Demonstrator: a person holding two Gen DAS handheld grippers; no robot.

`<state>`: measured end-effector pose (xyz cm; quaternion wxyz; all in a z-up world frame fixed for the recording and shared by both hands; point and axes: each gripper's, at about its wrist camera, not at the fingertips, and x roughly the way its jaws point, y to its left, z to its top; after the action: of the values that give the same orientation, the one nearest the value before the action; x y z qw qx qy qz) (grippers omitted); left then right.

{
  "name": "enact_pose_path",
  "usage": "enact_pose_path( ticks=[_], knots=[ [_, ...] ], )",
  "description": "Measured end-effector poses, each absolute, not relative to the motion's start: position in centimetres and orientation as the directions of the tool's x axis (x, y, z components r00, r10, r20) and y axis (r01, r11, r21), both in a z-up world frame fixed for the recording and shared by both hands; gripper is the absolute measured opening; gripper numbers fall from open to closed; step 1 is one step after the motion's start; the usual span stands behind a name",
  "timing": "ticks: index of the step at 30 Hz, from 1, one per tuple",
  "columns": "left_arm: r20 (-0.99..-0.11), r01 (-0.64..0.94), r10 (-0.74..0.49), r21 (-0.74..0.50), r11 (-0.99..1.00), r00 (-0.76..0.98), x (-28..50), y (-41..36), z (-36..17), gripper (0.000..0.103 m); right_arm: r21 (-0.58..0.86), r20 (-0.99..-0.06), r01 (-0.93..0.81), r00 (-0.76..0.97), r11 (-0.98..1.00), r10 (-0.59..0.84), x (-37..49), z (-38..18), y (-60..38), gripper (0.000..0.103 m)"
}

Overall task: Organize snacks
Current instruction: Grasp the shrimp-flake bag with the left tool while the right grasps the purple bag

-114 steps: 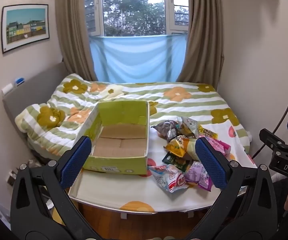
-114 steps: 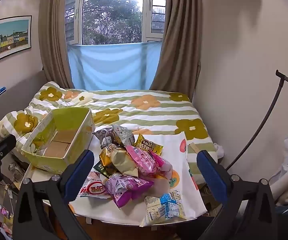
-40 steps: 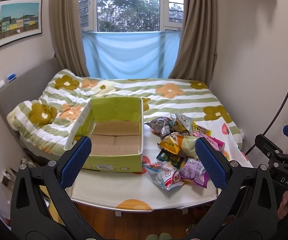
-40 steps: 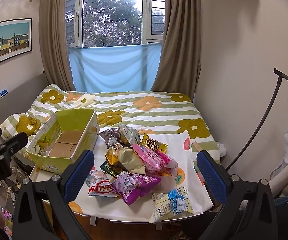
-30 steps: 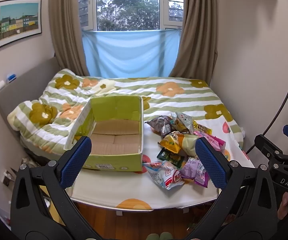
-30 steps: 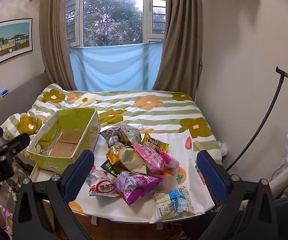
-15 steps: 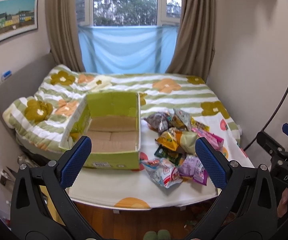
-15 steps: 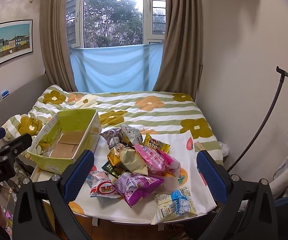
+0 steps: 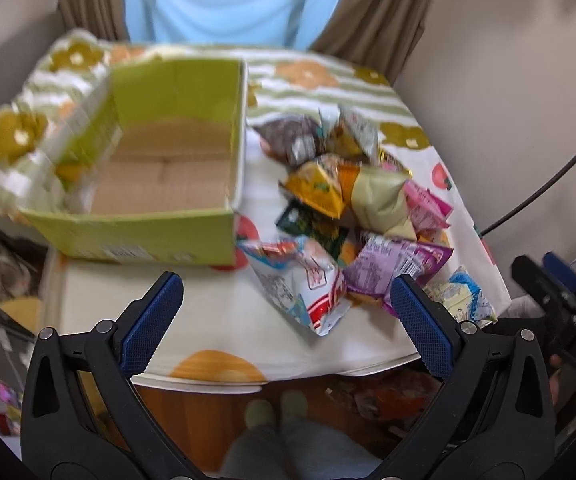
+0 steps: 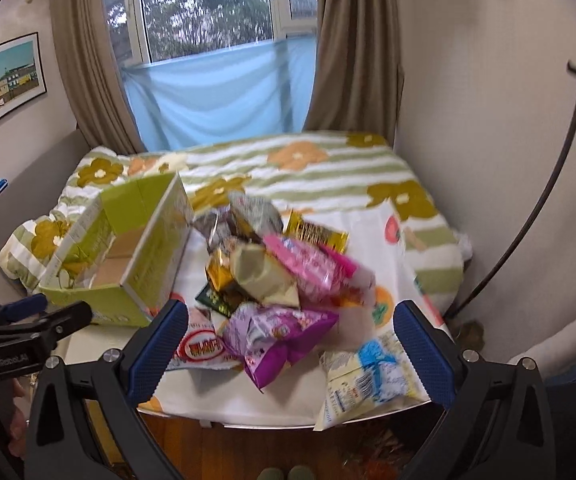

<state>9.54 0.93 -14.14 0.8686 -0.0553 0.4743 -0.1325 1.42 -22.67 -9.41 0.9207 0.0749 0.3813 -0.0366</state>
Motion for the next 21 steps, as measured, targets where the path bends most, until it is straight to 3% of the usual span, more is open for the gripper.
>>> enact_pose_path(
  ticks=[13, 18, 21],
  knots=[
    [-0.883, 0.086, -0.317, -0.307, 0.948, 0.346, 15.1, -1.5, -24.2, 0.102, 0.262, -0.857, 0.078, 0.477, 0.962, 0.195, 9.1, -21.4, -24.6, 0.103],
    [-0.898, 0.052, -0.329, -0.329, 0.943, 0.292, 16.3, -2.2, -26.7, 0.102, 0.293, -0.871, 0.042, 0.425, 0.955, 0.249, 10.9, -23.6, -24.8, 0.103],
    [-0.894, 0.034, -0.358, -0.363, 0.931, 0.269, 16.6, -2.4, -27.8, 0.097, 0.332, -0.86, -0.002, 0.41, 0.943, 0.304, 11.7, -23.9, -24.6, 0.103]
  ],
)
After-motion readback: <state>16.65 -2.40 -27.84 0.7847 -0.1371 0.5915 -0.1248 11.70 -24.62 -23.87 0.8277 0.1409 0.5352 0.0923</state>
